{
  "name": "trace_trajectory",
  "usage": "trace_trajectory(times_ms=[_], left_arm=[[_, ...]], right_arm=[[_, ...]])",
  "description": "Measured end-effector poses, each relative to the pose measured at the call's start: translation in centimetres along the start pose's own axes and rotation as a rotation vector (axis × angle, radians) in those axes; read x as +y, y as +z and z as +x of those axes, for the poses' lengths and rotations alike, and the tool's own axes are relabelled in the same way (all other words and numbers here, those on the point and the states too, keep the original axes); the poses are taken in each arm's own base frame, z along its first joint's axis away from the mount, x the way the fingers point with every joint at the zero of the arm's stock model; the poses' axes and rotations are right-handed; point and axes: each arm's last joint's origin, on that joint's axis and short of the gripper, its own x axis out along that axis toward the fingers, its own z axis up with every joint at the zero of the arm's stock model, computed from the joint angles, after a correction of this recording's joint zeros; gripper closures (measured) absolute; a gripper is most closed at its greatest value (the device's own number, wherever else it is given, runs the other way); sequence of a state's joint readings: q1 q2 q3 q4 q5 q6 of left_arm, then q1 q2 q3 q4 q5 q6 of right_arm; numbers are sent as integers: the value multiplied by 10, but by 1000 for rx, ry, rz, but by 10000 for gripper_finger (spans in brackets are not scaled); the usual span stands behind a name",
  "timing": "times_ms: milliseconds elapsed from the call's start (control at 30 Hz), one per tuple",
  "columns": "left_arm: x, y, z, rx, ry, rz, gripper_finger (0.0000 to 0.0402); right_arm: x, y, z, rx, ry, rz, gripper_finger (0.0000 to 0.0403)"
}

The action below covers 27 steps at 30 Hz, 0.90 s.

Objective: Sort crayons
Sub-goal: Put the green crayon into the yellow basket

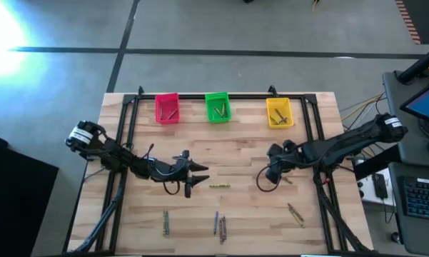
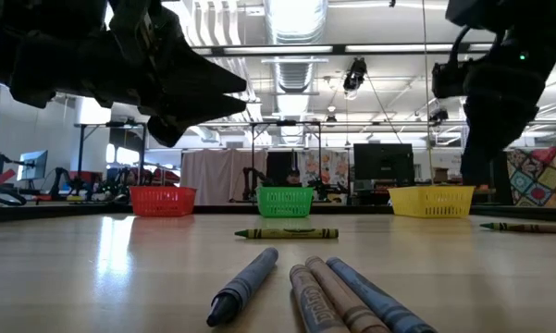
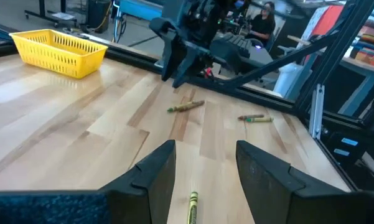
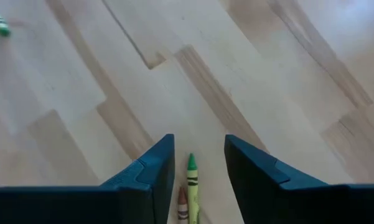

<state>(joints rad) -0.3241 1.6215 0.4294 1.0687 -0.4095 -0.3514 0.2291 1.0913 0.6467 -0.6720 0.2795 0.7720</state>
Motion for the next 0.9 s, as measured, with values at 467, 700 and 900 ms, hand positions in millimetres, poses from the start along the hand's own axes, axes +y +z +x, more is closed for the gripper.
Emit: trace_trajectory(times_ms=[467,700,900], left_arm=[[1,1,0,-7,19,1,249],[0,0,0,-5,17,-5,249],[-1,-1,0,6,9,-2,249]], right_arm=[[10,30,-41,-77,15,-155,265],[13,21,-25,-39,3,-198,268],[17,6,3,58,-27,-192,349]])
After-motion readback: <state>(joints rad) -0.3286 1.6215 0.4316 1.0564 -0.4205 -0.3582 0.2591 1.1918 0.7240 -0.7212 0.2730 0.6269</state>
